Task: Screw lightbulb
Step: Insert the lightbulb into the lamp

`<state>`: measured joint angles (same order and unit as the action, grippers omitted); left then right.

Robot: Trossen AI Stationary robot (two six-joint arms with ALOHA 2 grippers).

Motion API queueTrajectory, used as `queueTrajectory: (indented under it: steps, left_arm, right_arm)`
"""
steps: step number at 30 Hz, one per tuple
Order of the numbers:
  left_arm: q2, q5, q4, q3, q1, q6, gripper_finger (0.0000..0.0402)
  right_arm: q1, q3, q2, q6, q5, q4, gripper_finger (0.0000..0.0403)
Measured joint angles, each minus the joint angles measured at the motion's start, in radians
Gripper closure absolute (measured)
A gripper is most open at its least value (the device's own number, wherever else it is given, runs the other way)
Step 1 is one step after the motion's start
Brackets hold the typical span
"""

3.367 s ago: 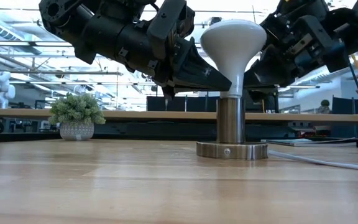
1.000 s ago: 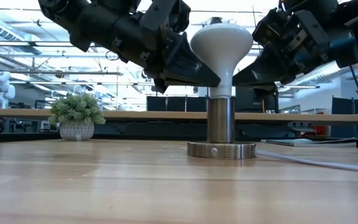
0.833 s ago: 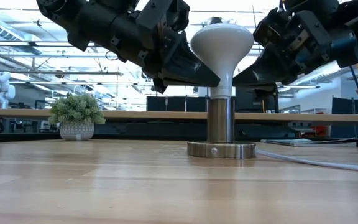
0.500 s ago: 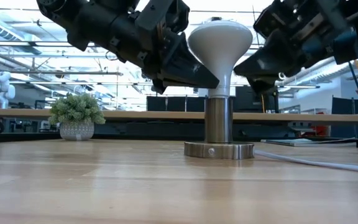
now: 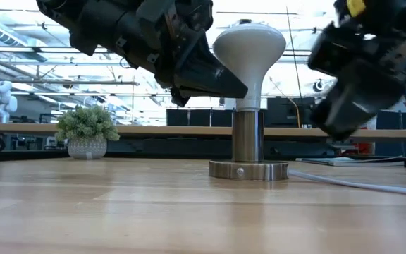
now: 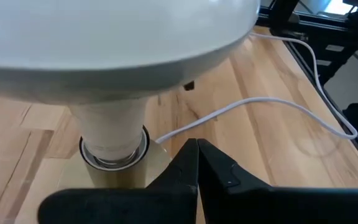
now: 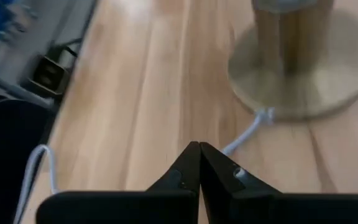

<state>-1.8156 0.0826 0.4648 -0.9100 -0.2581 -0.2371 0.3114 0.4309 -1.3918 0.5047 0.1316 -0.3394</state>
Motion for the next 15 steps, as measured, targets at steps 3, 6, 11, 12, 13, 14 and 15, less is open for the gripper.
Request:
queueTrajectory:
  steps: [3, 6, 11, 12, 13, 14, 15]
  left_arm:
    - [0.0, 0.0, 0.0, 0.0, -0.003, 0.0, 0.0402]
    - [0.0, 0.0, 0.0, 0.0, -0.005, -0.009, 0.0402]
    - [0.0, 0.0, 0.0, 0.0, -0.011, -0.017, 0.0401]
    - [0.0, 0.0, 0.0, 0.0, -0.013, -0.017, 0.0401]
    - [0.0, 0.001, 0.0, 0.0, -0.013, -0.017, 0.0401]
    - [0.0, 0.001, 0.0, 0.0, -0.013, -0.017, 0.0402]
    - [0.0, 0.001, 0.0, 0.0, -0.013, -0.017, 0.0401]
  right_arm:
    - [0.111, 0.0, 0.0, 0.052, -0.128, 0.018, 0.0403]
    - [0.231, -0.019, 0.0, 0.115, -0.306, 0.012, 0.0403]
    - [0.371, -0.112, -0.015, 0.194, -0.716, -0.183, 0.0403]
    - [0.374, -0.128, -0.024, 0.153, -0.798, -0.268, 0.0403]
    - [0.364, -0.138, -0.04, 0.09, -0.857, -0.352, 0.0403]
    - [0.343, -0.139, -0.062, 0.019, -0.884, -0.433, 0.0403]
    - [0.314, -0.138, -0.084, -0.052, -0.881, -0.5, 0.0403]
